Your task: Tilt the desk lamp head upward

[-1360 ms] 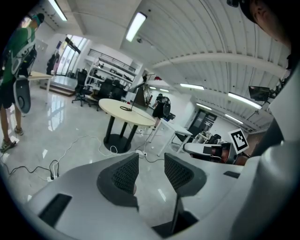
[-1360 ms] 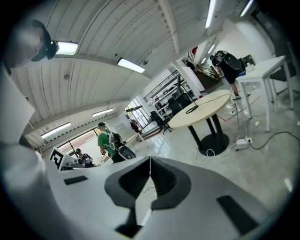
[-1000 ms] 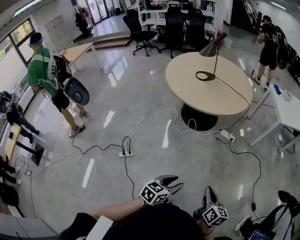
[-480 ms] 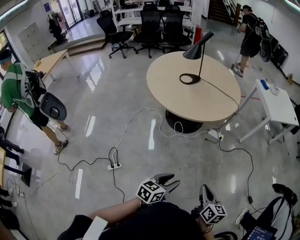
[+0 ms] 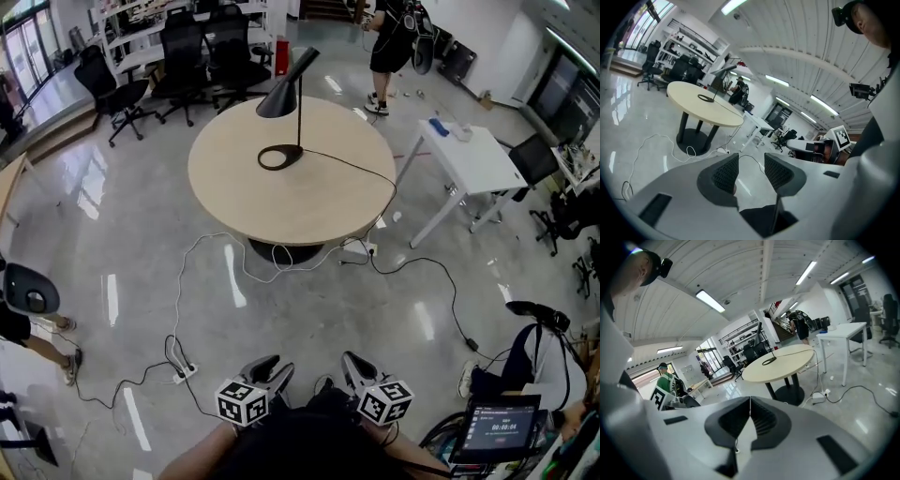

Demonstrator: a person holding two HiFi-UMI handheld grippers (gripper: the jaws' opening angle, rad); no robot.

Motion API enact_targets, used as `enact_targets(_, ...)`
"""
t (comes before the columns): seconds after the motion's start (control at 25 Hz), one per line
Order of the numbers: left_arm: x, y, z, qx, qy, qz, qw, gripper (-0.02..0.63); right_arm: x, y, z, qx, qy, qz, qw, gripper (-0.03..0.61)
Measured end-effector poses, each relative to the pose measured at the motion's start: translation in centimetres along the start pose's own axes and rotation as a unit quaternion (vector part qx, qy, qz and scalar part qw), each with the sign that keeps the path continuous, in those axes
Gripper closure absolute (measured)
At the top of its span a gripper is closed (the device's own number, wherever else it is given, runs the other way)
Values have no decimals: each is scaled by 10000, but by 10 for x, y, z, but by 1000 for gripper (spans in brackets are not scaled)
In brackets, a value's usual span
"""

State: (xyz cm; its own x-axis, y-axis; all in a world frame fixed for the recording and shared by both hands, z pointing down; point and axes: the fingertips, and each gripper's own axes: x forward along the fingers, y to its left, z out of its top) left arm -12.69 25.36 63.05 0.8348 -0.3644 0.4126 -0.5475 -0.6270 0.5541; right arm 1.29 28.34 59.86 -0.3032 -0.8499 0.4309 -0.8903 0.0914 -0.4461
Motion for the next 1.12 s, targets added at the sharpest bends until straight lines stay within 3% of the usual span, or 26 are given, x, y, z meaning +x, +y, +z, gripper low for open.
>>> enact_targets(0.16,11,10,15,4,41,69,10000,434,20,-3,9,54,99,89,9999,574)
enact_targets(0.4,40,30,56,51,-129,508,9986,434,65,-29,48,48,77,512,9986,574)
enact_targets(0.64,90,16,97,393,-258,610,9970,436,92,-62,97,-126,7,868,9961,574)
enact_targets(0.76,112,11,113,344,-320,690,9965,434,99,-80,113,-174,33,1027,9946,574)
enact_targets(0.92,134,12,121,211,-320,834,9958,434,104,-107,129,-97,17,1039,9945,574)
enact_targets(1.12,153,10,132,333,-297,856,9953,436,113,-129,138,24,12,1014,9948,574)
